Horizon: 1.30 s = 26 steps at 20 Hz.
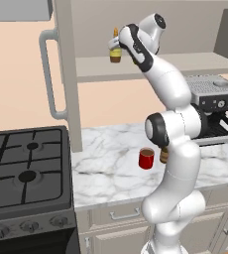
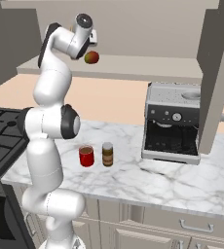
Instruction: Pick the cinnamon and honey bottle from the cabinet and place them next to the mug.
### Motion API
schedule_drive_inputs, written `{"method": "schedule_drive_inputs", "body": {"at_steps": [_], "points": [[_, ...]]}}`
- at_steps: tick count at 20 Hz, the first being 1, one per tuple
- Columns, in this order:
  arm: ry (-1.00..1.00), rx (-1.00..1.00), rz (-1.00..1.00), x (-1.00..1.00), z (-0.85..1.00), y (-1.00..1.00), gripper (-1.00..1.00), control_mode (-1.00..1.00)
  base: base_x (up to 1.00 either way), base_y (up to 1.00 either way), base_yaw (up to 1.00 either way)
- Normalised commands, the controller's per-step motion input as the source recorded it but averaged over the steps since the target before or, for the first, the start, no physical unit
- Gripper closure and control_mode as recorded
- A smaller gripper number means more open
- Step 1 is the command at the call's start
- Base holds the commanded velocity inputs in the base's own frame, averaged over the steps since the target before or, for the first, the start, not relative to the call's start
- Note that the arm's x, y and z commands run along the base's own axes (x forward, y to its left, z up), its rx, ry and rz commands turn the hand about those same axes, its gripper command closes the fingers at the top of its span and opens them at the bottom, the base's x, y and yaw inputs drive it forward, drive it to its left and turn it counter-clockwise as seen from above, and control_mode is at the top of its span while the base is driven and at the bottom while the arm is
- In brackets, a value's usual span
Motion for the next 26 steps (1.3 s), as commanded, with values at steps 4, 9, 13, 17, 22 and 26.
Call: {"method": "schedule_drive_inputs", "body": {"at_steps": [4,9,13,17,22,26], "points": [[0.0,0.0,0.0,0.16,-0.11,0.06,-1.0,-1.0,0.0,0.0,0.0],[0.0,0.0,0.0,0.15,-0.01,0.06,-1.0,-1.0,0.0,0.0,0.0],[0.0,0.0,0.0,0.0,0.0,0.01,-1.0,-1.0,0.0,0.0,0.0],[0.0,0.0,0.0,0.0,0.0,0.0,1.0,-1.0,0.0,0.0,0.0],[0.0,0.0,0.0,0.0,0.0,0.0,1.0,-1.0,0.0,0.0,0.0],[0.0,0.0,0.0,-0.24,0.0,-0.04,1.0,-1.0,0.0,0.0,0.0]]}}
